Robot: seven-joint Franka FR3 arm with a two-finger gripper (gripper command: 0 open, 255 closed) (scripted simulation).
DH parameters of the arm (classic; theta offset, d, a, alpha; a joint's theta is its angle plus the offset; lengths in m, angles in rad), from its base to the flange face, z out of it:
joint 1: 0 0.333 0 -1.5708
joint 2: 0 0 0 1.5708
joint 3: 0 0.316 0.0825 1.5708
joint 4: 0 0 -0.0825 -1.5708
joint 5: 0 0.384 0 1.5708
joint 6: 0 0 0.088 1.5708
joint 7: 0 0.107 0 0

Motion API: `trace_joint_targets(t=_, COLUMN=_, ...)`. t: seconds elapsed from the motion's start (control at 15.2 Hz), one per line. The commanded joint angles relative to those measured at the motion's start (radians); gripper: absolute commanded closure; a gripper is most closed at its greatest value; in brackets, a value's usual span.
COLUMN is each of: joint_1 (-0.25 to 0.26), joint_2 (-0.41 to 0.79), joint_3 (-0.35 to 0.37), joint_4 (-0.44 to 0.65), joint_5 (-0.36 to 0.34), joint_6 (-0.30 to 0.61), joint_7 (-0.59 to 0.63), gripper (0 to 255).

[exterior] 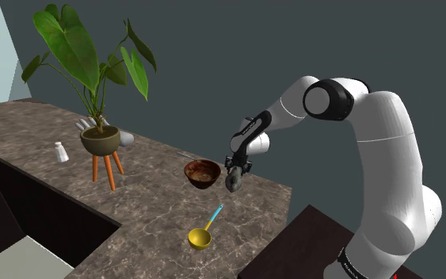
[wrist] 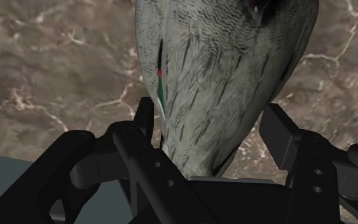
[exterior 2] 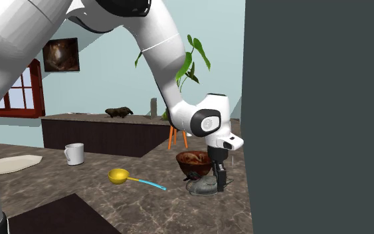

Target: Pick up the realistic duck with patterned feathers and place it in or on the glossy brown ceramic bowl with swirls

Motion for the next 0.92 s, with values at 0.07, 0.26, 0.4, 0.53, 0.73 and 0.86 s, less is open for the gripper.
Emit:
trace_joint_targets(t=0.07, joint_1=0.000, joint_2=0.000, joint_3=0.000, joint_4=0.000, joint_5=0.000, joint_6=0.000, joint_7=0.000, gripper=255)
trace_joint_targets(t=0.26, joint_1=0.000, joint_2=0.000, joint_3=0.000, joint_4=0.000, joint_5=0.000, joint_6=-0.001, joint_7=0.000, gripper=255)
trace_joint_targets(t=0.4, joint_1=0.000, joint_2=0.000, joint_3=0.000, joint_4=0.000, joint_5=0.000, joint_6=-0.001, joint_7=0.000, gripper=255)
trace_joint_targets(t=0.53, joint_1=0.001, joint_2=-0.011, joint_3=-0.002, joint_4=-0.003, joint_5=-0.001, joint_6=-0.009, joint_7=0.001, gripper=255)
trace_joint_targets(t=0.73, joint_1=0.004, joint_2=-0.046, joint_3=-0.006, joint_4=-0.011, joint_5=-0.006, joint_6=-0.036, joint_7=0.006, gripper=255)
trace_joint_targets(t=0.86, joint_1=0.006, joint_2=-0.069, joint_3=-0.009, joint_4=-0.015, joint_5=-0.009, joint_6=-0.054, joint_7=0.009, gripper=255)
